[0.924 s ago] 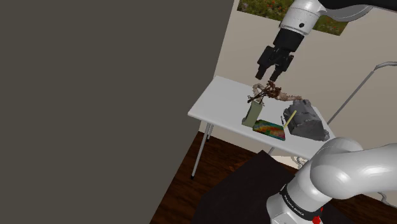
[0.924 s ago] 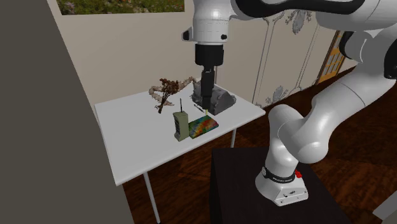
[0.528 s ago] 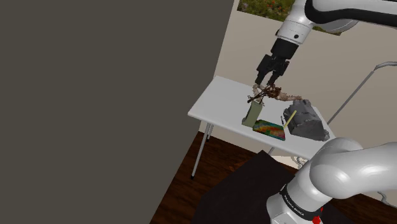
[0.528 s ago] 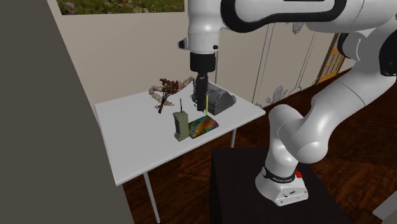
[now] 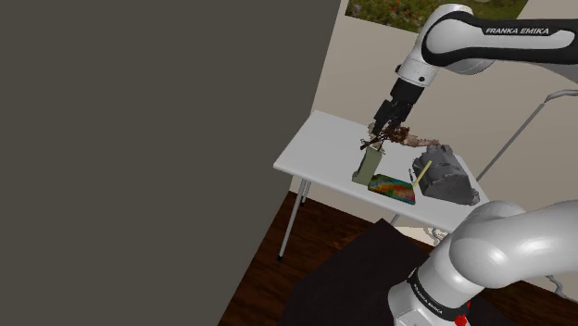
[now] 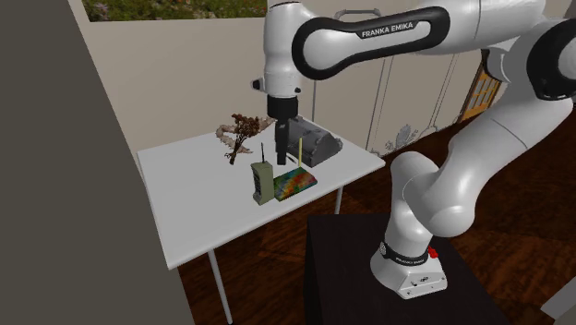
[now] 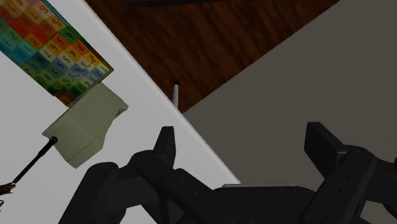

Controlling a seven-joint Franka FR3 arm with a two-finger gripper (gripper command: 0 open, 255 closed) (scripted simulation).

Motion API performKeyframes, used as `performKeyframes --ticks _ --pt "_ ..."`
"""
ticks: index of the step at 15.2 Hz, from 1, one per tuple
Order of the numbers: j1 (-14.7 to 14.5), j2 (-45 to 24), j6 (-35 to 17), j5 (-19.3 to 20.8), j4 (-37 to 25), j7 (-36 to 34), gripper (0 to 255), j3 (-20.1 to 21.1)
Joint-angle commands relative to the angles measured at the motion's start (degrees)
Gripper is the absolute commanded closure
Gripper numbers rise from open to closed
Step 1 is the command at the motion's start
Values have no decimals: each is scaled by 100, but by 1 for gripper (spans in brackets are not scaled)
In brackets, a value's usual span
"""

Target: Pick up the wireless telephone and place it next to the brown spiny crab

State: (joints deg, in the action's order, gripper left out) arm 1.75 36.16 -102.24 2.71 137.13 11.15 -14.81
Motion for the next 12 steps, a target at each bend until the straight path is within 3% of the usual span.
performKeyframes --ticks 1,7,12 --pt "14 -267 -301 100 11 302 0 -204" --pt "21 -1186 -1126 236 -143 1236 0 -847" --pt "-37 -2148 -1756 62 -497 2101 0 -1367"
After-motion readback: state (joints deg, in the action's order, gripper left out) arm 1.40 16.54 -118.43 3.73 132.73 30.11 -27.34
